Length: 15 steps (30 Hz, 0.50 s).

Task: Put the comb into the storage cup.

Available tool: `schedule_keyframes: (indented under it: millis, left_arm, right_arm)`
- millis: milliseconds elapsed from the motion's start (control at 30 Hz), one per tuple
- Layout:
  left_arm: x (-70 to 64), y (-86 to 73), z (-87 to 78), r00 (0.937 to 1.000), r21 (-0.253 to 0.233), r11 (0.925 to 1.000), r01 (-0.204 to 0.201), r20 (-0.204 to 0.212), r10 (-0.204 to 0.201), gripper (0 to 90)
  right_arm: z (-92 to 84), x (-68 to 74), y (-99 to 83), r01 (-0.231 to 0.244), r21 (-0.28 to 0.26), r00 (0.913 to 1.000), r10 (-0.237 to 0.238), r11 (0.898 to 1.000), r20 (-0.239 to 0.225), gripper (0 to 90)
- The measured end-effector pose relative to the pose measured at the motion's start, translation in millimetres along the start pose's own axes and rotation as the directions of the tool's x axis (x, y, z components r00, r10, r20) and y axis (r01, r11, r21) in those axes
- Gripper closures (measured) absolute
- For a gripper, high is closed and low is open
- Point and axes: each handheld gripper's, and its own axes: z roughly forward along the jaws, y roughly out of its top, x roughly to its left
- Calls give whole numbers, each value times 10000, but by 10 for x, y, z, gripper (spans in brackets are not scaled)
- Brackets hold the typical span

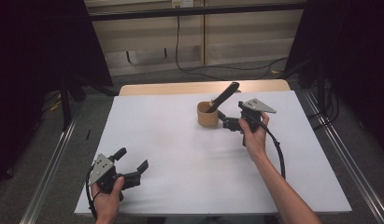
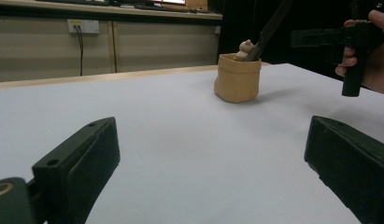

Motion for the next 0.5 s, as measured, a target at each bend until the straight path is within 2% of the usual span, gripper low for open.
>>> schedule_keyframes:
  millis: [133,200,333,500]
  left_arm:
    - [-11,-4,0,10000,47,10000,-5,64,4,35]
    - [-30,0,-2,9999,-32,10000,17,107,-16,35]
    - [-46,3,-7,9999,-32,10000,-5,122,5,35]
    - [-36,2,-21,10000,-22,10000,-14,70,14,35]
  right_arm:
    - [-97,14,20,169,-144,9995,-165,9998,275,14]
    - [-146,42,13,415,-226,9980,-403,9989,488,0]
    - [-225,72,-3,489,-322,9980,-476,9983,412,0]
    - [-314,53,-10,574,-329,9969,-555,9978,566,0]
